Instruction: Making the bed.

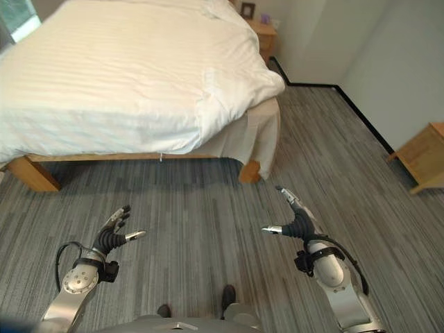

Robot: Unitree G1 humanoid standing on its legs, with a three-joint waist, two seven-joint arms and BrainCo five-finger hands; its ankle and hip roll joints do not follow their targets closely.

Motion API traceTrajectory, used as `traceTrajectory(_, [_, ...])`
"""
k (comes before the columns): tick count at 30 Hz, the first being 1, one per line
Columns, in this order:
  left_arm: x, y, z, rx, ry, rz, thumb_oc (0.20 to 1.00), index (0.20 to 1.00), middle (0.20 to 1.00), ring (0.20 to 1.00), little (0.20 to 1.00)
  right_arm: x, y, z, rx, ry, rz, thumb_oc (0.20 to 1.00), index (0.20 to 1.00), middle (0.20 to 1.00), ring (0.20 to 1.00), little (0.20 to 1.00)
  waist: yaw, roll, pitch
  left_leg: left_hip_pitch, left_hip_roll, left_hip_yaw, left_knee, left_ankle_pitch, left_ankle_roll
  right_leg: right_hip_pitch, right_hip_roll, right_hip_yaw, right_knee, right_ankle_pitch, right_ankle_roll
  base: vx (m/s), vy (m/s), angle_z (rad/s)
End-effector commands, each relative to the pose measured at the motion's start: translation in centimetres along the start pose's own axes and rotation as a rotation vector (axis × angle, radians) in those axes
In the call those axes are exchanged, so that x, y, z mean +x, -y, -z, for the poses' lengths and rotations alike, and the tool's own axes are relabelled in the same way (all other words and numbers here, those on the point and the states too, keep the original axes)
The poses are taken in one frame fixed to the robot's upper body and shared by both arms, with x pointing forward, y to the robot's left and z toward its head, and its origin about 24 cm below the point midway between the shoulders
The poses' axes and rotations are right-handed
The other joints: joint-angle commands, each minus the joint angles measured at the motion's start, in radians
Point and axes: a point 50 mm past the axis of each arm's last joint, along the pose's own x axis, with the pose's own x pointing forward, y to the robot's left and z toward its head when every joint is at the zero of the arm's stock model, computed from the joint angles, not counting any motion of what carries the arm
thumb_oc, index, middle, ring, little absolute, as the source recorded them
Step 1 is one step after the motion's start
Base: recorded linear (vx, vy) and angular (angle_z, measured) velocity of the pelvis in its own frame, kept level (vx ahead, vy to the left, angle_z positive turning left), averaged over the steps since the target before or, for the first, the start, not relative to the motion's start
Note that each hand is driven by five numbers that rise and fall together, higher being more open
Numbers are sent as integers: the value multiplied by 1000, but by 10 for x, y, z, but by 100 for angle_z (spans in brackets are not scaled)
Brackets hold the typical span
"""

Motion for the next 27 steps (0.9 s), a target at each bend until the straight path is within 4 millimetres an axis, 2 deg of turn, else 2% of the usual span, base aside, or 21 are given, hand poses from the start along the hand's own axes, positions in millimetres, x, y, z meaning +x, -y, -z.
traceTrajectory(1, [11,3,-30,-21,147,5,1000,1000,1000,1000,1000,1,15,-5,-53,44,39,1000,1000,1000,1000,1000,-5,44,-1,13,46,139,11,-10,-9,52,21,-9,24,-67,48,8,-2,-8])
traceTrajectory(4, [10,10,-28,-31,135,26,1000,1000,1000,1000,1000,-8,6,8,-5,-26,23,1000,1000,1000,1000,1000,-17,54,-6,22,44,137,11,-11,-12,72,22,-5,5,-68,41,20,-12,-8])
traceTrajectory(11, [11,14,-32,-54,152,39,1000,1000,1000,1000,1000,-11,3,10,58,-34,20,1000,1000,1000,1000,1000,-32,63,-6,10,49,151,11,-9,-15,58,22,4,-8,-63,43,20,-26,-6])
traceTrajectory(14, [15,14,-36,-68,160,33,1000,1000,1000,1000,1000,-7,1,7,84,-17,23,1000,1000,1000,1000,1000,-43,73,18,-3,62,161,11,-2,-14,-7,29,8,88,-77,42,-12,-64,-25])
traceTrajectory(15, [18,11,-40,-71,174,16,1000,1000,1000,1000,1000,1,1,1,74,17,11,1000,1000,1000,1000,1000,-38,86,35,-16,78,192,11,-1,-18,-79,14,-28,164,-89,50,-52,-116,-25])
traceTrajectory(16, [19,10,-41,-63,178,12,1000,1000,1000,1000,1000,6,-1,-3,67,39,1,1000,1000,1000,1000,1000,-32,92,41,-17,92,219,11,0,-28,-95,-2,-85,172,-87,52,-18,-101,-48])
traceTrajectory(17, [19,10,-41,-63,178,12,1000,1000,1000,1000,1000,6,-1,-3,67,39,1,1000,1000,1000,1000,1000,-32,92,40,-17,92,219,11,0,-28,-95,-2,-85,172,-87,52,30,-123,-73])
traceTrajectory(18, [20,9,-42,-56,182,12,1000,1000,1000,1000,1000,8,-1,-5,62,48,-6,1000,1000,1000,1000,1000,-31,93,38,-21,103,234,11,3,-37,-100,-2,-115,163,-85,49,95,-232,-113])
traceTrajectory(19, [18,8,-41,-61,184,17,1000,1000,1000,1000,1000,7,0,-7,60,59,-18,1000,1000,1000,1000,1000,-31,91,32,-20,120,251,11,11,-50,-94,18,-138,122,-85,35,144,-311,-85])
traceTrajectory(22, [15,11,-34,-79,157,29,1000,1000,1000,1000,1000,0,0,-3,71,44,-34,1000,1000,1000,1000,1000,-29,86,27,16,138,247,11,39,-66,-26,60,-122,46,-99,12,183,-285,-28])
traceTrajectory(23, [15,13,-33,-93,150,32,1000,1000,1000,1000,1000,0,2,-2,64,41,-35,1000,1000,1000,1000,1000,-26,82,33,10,141,247,67,40,-67,-6,64,-118,30,-101,2,163,-345,-5])
traceTrajectory(24, [15,15,-32,-111,144,42,1000,1000,1000,1000,1000,2,6,-4,52,52,-29,1000,1000,1000,1000,1000,-18,77,49,-29,159,234,216,46,-74,21,75,-108,15,-110,-19,124,-377,-19])
traceTrajectory(25, [15,17,-32,-127,145,55,1000,1000,1000,1000,1000,1,10,-5,47,61,-29,1000,1000,1000,1000,1000,-12,75,64,-93,197,213,358,77,-77,50,89,-99,2,-119,-42,160,-507,-33])
traceTrajectory(26, [16,25,-35,-141,153,81,1000,1000,1000,1000,1000,-2,18,-1,16,45,-22,1000,1000,1000,1000,1000,15,63,104,-191,219,153,549,138,-70,90,97,-86,-9,-135,-73,163,-423,-38])
traceTrajectory(27, [16,29,-35,-155,148,93,1000,1000,1000,1000,1000,-3,18,2,6,32,-28,1000,1000,1000,1000,1000,23,61,114,-223,211,148,585,140,-68,103,95,-84,-9,-150,-81,177,-317,-42])
